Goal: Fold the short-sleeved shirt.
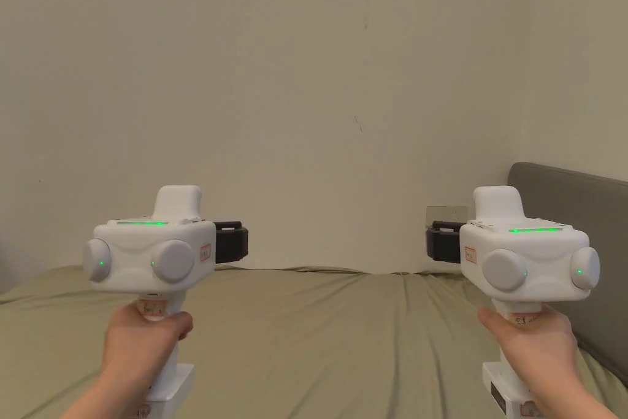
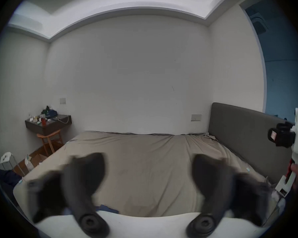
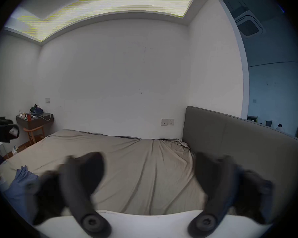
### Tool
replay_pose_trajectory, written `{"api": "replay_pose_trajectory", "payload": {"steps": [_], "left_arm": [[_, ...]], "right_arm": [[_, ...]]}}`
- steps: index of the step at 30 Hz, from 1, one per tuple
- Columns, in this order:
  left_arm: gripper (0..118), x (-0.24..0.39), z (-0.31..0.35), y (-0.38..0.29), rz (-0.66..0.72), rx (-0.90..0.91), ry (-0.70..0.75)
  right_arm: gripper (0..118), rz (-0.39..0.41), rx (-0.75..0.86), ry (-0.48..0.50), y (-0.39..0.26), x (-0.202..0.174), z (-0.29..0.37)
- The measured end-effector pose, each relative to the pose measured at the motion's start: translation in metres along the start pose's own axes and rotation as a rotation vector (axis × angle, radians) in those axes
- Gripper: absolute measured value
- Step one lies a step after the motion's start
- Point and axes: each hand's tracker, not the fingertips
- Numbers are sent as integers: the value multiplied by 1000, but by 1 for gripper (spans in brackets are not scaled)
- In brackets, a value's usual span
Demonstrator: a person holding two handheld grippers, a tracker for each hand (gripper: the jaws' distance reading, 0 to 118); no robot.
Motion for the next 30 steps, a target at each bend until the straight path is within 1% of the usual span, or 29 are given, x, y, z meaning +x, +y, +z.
{"api": "replay_pose_trajectory", "payload": {"steps": [1,2,3,4,5,6,7,9,10,12,15,16,18,20,26,28,30], "left_arm": [[1,3,1,-2,-26,6,25],[0,4,-3,-3,-33,0,39],[0,4,-6,-3,-37,-47,87],[0,3,-7,-7,0,-42,73],[0,1,-8,-9,18,-57,26],[0,-1,-8,-12,9,-51,41],[0,0,-7,-16,-1,-45,55],[0,-1,-5,-23,-25,-28,92],[0,-4,-5,-25,-32,-42,100],[0,-13,-1,-30,-29,-56,102],[0,-40,15,-39,-13,-61,156],[0,-54,24,-43,-21,-53,213],[0,-82,41,-49,-48,-66,271],[0,-117,59,-54,-68,-88,353],[0,-222,144,-59,-22,-71,581],[0,-250,167,-62,-23,-77,651],[0,-273,189,-68,-6,-87,696]], "right_arm": [[6,28,1,-16,-2,-3,0],[4,62,-5,-67,-5,-5,-1],[4,73,-31,-92,-8,-6,-4],[3,46,-16,-69,-13,-4,-2],[3,21,-21,29,-18,0,0],[3,22,-42,69,-20,2,1],[3,36,-40,49,-24,0,1],[3,62,-26,43,-31,-7,4],[3,60,-27,55,-34,-11,3],[3,36,-42,113,-38,-21,1],[3,40,-31,159,-44,-51,1],[3,39,-25,188,-46,-67,1],[3,33,-30,267,-49,-102,-1],[3,31,-34,336,-51,-145,-1],[3,-50,-40,575,-42,-282,15],[3,-78,-55,644,-41,-322,23],[3,-84,-71,707,-40,-357,32]]}}
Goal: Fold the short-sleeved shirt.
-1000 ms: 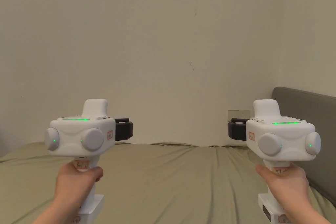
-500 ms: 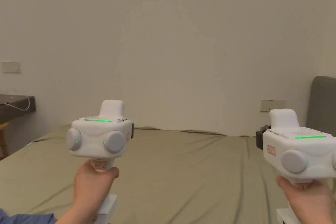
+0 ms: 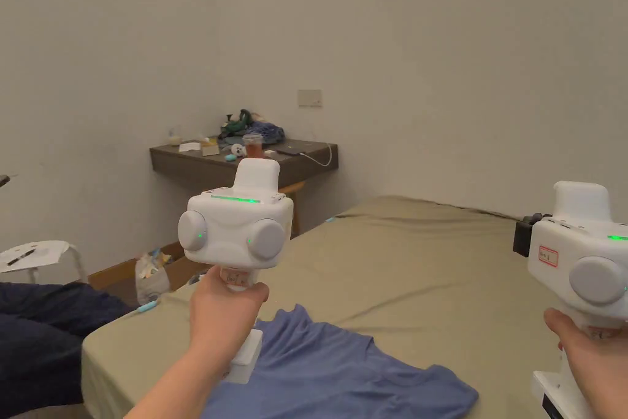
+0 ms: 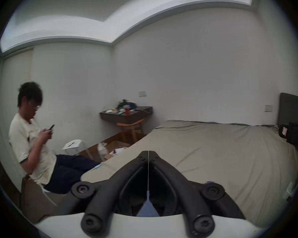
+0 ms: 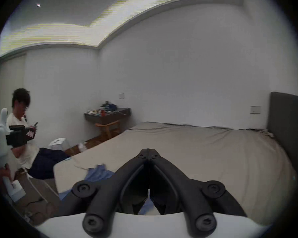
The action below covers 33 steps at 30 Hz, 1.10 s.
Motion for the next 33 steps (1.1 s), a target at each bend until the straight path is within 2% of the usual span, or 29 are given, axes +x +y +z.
{"api": "replay_pose_trajectory", "payload": {"steps": [5,8,10,11,13,14,17,21,23,27,28,29,30,33], "left_arm": [[0,-50,-8,-17,-8,-43,78],[0,-55,-22,-27,-1,-57,76],[0,-49,-36,-38,47,-129,-18],[5,-43,-49,-45,67,-182,-58],[96,-25,-78,-69,71,-319,-104],[106,-13,-86,-86,72,-358,-154],[106,32,-124,-135,0,-478,-201],[106,94,-175,-199,-22,-634,-297],[106,129,-192,-233,-52,-691,-325],[106,173,-217,-291,-97,-814,-388],[111,183,-222,-306,-125,-847,-388],[111,188,-220,-310,-165,-780,-343],[111,178,-211,-303,-133,-664,-361],[102,174,-214,-305,-111,-735,-386]], "right_arm": [[3,65,-21,86,-10,-58,-23],[3,99,-22,96,-16,-66,-28],[3,108,-31,95,-20,-62,-30],[3,114,-43,89,-22,-56,-33],[3,133,-64,67,-28,-43,-41],[3,138,-69,56,-32,-36,-44],[3,133,-112,28,-46,-8,-58],[3,142,-195,-13,-71,31,-83],[3,166,-231,-36,-87,50,-97],[3,152,-288,-40,-117,78,-120],[3,152,-301,-42,-124,83,-126],[3,150,-316,-39,-130,85,-130],[3,145,-326,-33,-136,88,-134],[3,122,-352,2,-152,90,-143]]}}
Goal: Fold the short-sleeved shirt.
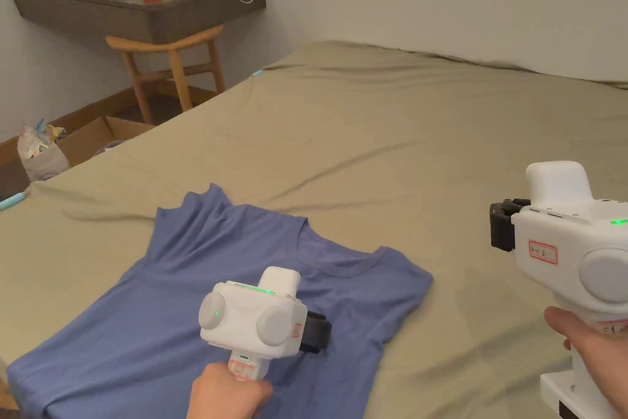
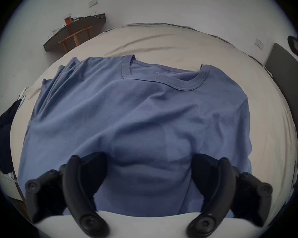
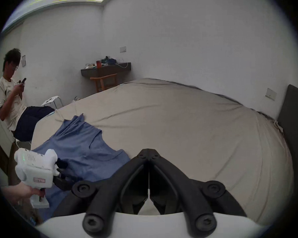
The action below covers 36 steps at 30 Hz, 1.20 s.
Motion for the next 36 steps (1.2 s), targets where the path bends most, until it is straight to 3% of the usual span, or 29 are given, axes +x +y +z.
{"api": "replay_pose_trajectory", "payload": {"steps": [2,5,7,9,11,18,19,21,24,27,29,36], "left_arm": [[96,-15,9,14,-13,-16,-6],[47,-46,6,28,61,-12,-12],[35,-56,4,26,125,7,-8],[10,-63,-1,27,176,19,41],[8,-74,3,12,393,78,-78],[6,-72,46,-31,652,415,-341],[6,-64,59,-29,642,475,-344],[6,-45,80,-18,476,454,-303],[6,6,107,6,347,458,-437],[6,90,128,34,68,400,-453],[6,158,138,37,-28,371,-622],[6,391,172,16,-331,222,-954]], "right_arm": [[3,-14,-8,33,-7,-2,-3],[3,-41,-13,75,-17,-3,2],[3,-40,-16,81,-22,-1,8],[3,-35,-14,84,-27,4,16],[3,-20,-10,86,-32,12,25],[3,-52,20,74,-42,51,60],[3,-63,33,66,-43,58,69],[3,-87,56,58,-45,70,87],[3,-116,95,25,-49,91,125],[3,-147,124,-32,-53,116,173],[3,-147,153,-107,-57,133,216],[3,-153,215,-371,-83,198,360]]}}
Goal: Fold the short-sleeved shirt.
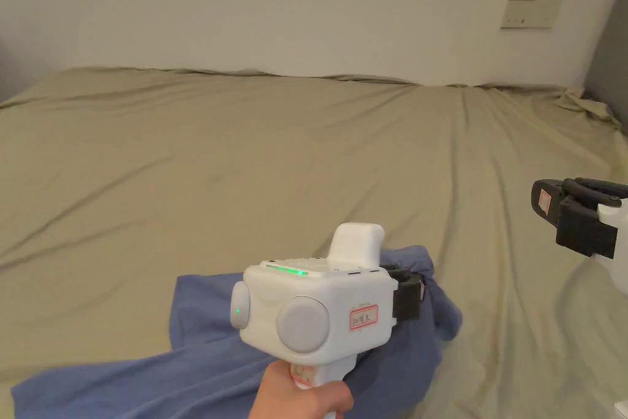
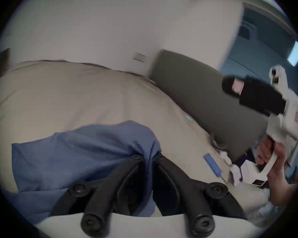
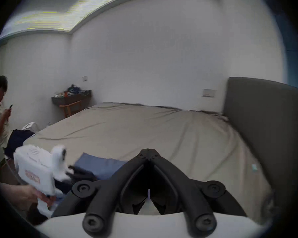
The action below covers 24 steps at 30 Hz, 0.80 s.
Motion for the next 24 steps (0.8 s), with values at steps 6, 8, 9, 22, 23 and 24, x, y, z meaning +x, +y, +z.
{"api": "replay_pose_trajectory", "payload": {"steps": [6,8,9,22,23,24], "left_arm": [[6,145,-102,13,-226,-127,-189],[6,180,-131,7,-307,-184,-212],[6,190,-144,2,-327,-216,-206],[82,163,-217,-75,-34,-500,-128],[82,155,-206,-75,4,-467,-141],[82,148,-194,-73,23,-450,-121]], "right_arm": [[3,-16,46,-222,9,88,78],[3,-27,49,-273,8,111,92],[3,-32,42,-292,6,119,97],[3,-113,-29,-307,-40,140,105],[3,-120,-28,-296,-41,138,105],[3,-121,-25,-287,-41,136,104]]}}
